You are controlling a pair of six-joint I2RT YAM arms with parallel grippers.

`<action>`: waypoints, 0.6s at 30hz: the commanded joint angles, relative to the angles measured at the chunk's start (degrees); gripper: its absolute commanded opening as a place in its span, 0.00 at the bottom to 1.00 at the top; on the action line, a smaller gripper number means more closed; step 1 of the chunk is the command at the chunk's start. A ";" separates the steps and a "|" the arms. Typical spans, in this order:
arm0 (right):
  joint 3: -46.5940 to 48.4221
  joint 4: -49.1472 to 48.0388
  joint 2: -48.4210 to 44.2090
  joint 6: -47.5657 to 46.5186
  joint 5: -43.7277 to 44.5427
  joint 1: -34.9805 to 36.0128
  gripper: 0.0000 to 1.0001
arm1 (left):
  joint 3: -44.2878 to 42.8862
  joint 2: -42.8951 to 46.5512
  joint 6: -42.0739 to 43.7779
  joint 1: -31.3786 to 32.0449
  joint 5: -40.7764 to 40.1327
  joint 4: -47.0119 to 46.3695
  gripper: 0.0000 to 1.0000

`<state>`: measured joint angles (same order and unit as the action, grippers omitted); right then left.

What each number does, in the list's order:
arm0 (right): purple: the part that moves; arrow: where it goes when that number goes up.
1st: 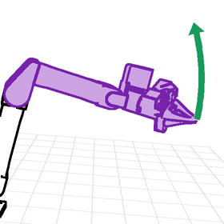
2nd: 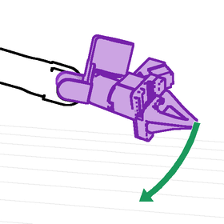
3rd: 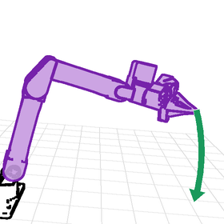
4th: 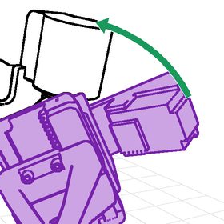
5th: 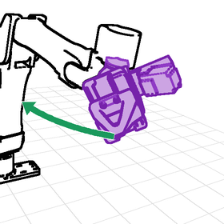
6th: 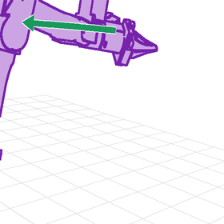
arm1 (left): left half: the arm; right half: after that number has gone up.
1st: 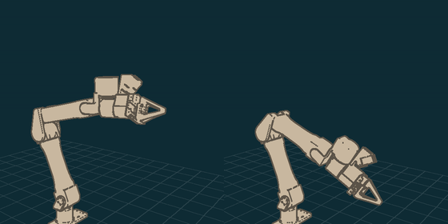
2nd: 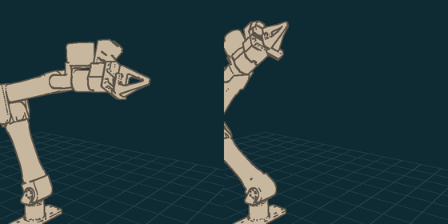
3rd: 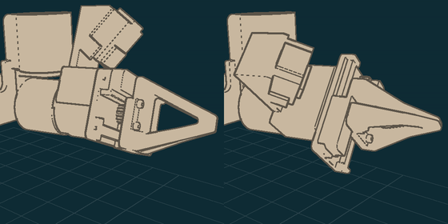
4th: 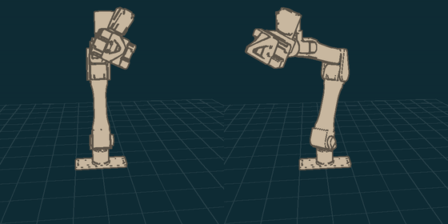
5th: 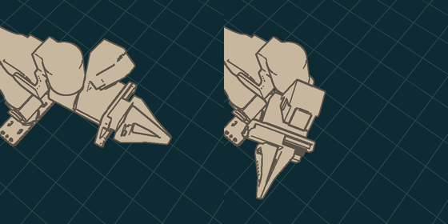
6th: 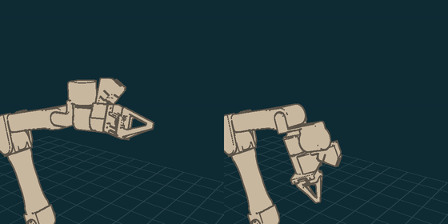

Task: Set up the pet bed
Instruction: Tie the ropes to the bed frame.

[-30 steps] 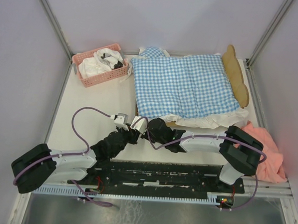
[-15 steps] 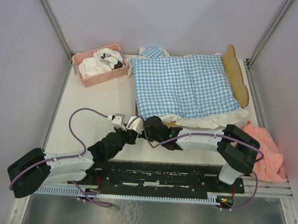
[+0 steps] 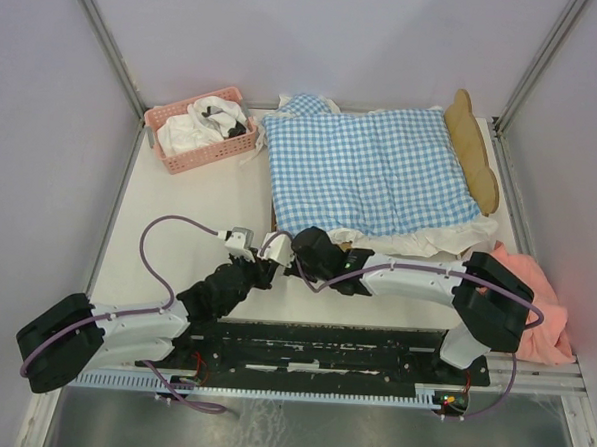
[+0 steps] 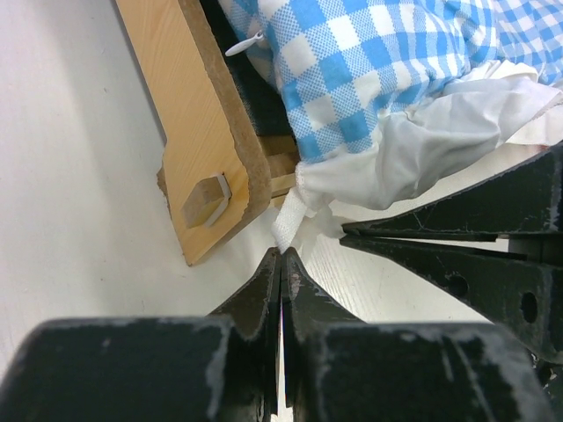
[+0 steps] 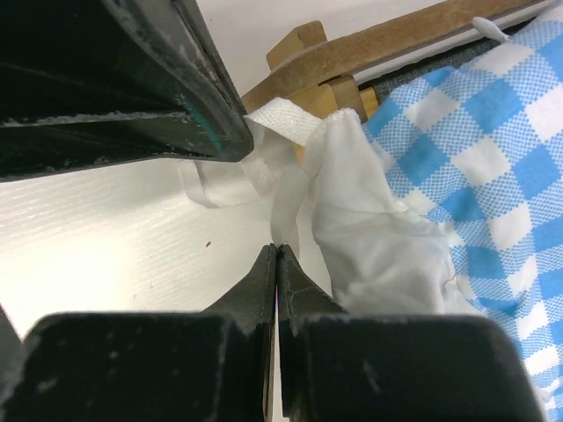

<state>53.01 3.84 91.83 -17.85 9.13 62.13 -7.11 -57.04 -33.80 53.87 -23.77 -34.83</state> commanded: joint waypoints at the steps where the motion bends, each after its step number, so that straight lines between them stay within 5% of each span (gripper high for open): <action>1: 4.47 5.99 -2.33 1.36 -2.04 0.04 0.02 | -0.11 -0.10 -1.86 0.16 -0.43 -2.52 0.03; 18: 16.35 20.86 3.98 5.72 -5.91 0.10 0.02 | 1.11 1.79 -2.45 0.10 -1.47 -3.06 0.03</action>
<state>66.67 21.82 93.91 -14.06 4.36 62.13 -6.79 -56.51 -34.54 53.87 -23.86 -34.89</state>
